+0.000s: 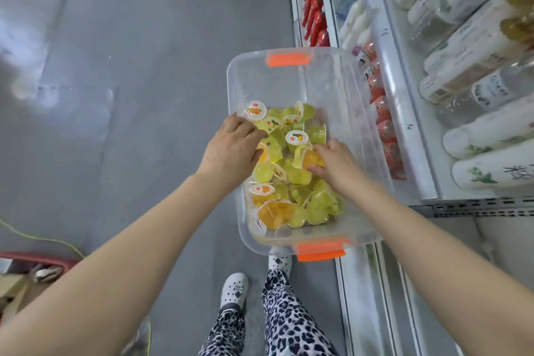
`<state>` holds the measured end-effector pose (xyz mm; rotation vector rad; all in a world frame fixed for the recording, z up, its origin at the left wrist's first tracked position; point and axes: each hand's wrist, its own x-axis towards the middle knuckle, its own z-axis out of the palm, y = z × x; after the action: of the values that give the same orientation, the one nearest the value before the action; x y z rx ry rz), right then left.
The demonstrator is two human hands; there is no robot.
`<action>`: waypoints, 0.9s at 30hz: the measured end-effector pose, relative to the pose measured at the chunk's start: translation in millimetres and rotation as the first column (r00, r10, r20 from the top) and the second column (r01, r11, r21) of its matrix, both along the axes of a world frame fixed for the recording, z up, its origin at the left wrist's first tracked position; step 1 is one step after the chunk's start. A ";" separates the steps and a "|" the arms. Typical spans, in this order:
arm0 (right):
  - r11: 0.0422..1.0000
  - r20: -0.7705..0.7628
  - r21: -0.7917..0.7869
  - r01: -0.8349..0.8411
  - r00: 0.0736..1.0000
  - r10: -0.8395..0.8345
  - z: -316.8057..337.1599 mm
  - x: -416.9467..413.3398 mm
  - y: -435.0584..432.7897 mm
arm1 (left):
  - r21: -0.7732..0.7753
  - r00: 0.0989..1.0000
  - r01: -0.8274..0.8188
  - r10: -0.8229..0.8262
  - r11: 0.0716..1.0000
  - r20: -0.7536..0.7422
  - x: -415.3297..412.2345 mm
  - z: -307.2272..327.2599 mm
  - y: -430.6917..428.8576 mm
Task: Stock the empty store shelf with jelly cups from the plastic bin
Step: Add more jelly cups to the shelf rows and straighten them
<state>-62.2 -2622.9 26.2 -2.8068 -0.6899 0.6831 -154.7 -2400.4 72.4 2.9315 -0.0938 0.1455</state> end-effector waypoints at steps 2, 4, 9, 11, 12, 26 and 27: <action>0.996 0.011 -0.083 -0.027 1.000 0.028 -5.0 -1.3 -13.1 | 0.053 0.998 0.023 -0.020 0.998 -0.055 12.8 1.8 -9.8; 0.980 0.014 -0.162 -0.114 0.993 0.117 -14.9 -5.2 -17.6 | 0.141 0.992 0.040 -0.022 0.989 -0.127 29.9 -2.8 -21.0; 0.955 0.083 -0.234 -0.181 0.975 0.205 -28.5 -7.3 -17.0 | 0.351 0.875 0.024 0.150 0.936 -0.460 64.5 -28.5 -42.0; 0.962 0.131 -0.206 -0.181 0.969 0.211 -31.1 -6.9 -19.8 | 0.400 0.783 0.049 0.213 0.915 -0.584 69.0 -40.6 -46.9; 0.964 0.155 -0.189 -0.185 0.964 0.216 -32.3 -7.2 -21.3 | 0.414 0.749 0.059 0.234 0.908 -0.620 70.1 -46.2 -48.5; 0.985 0.139 0.171 0.003 0.990 -0.028 -6.2 -8.9 -14.9 | 0.374 0.702 0.035 0.243 0.927 -0.669 64.6 -45.4 -51.9; 0.983 0.138 0.181 0.018 0.990 -0.043 -2.5 -9.9 -15.2 | 0.354 0.715 0.019 0.235 0.935 -0.659 62.7 -41.1 -51.6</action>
<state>-72.2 -2638.1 23.6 -2.7114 -0.6930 0.3976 -92.0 -2452.0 31.3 3.0904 0.1957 -1.0665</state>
